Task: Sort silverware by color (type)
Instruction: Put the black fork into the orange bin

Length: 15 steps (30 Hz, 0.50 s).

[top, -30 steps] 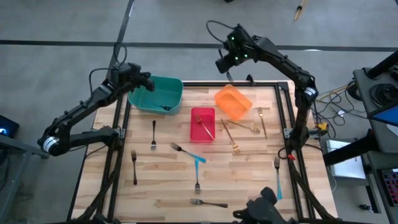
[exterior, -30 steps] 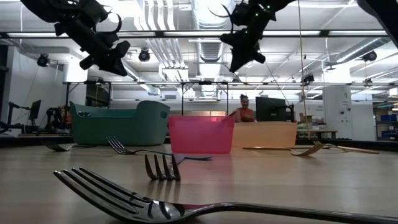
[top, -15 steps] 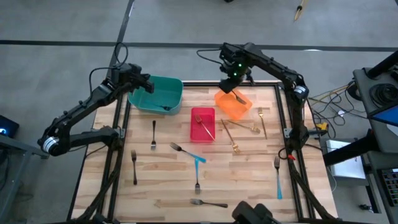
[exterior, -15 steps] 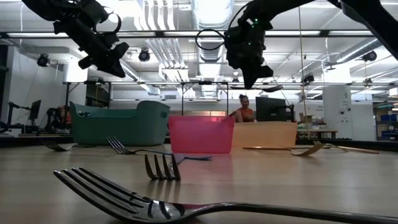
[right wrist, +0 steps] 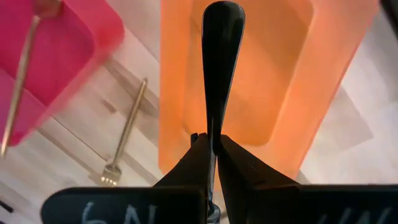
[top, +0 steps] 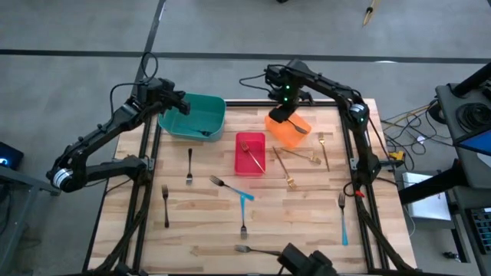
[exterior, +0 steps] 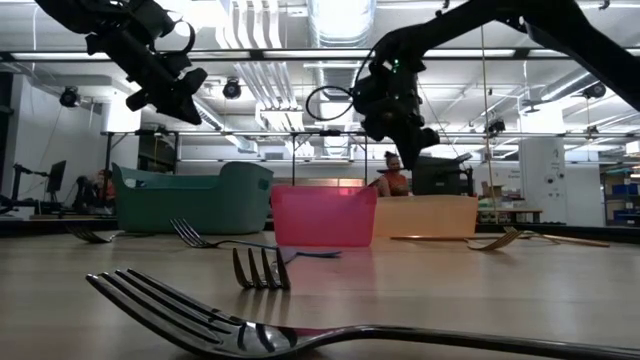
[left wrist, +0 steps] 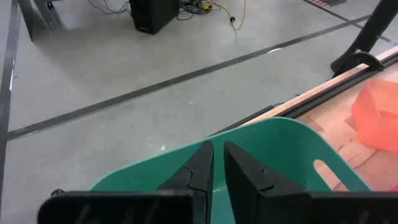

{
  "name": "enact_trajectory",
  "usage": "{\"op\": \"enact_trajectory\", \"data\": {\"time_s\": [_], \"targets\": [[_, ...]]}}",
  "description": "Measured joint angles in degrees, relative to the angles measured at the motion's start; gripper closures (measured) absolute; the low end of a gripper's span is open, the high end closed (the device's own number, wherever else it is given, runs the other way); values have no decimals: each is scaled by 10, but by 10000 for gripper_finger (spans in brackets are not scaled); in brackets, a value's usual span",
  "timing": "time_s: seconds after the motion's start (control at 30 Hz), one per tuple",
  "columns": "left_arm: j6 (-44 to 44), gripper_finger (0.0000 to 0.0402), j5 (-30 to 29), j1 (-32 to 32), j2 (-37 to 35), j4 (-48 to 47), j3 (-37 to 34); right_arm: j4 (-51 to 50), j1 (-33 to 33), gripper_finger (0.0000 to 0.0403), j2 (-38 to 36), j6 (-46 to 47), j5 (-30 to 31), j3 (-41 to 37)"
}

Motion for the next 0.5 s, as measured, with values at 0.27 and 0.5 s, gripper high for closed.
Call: {"op": "enact_trajectory", "data": {"time_s": [0.27,0.5], "targets": [[0,381,0,0,0,0,0,-2,4,390,2,-36,39,0],[-1,381,28,0,0,8,0,37,11,390,-40,-31,69,0]]}}
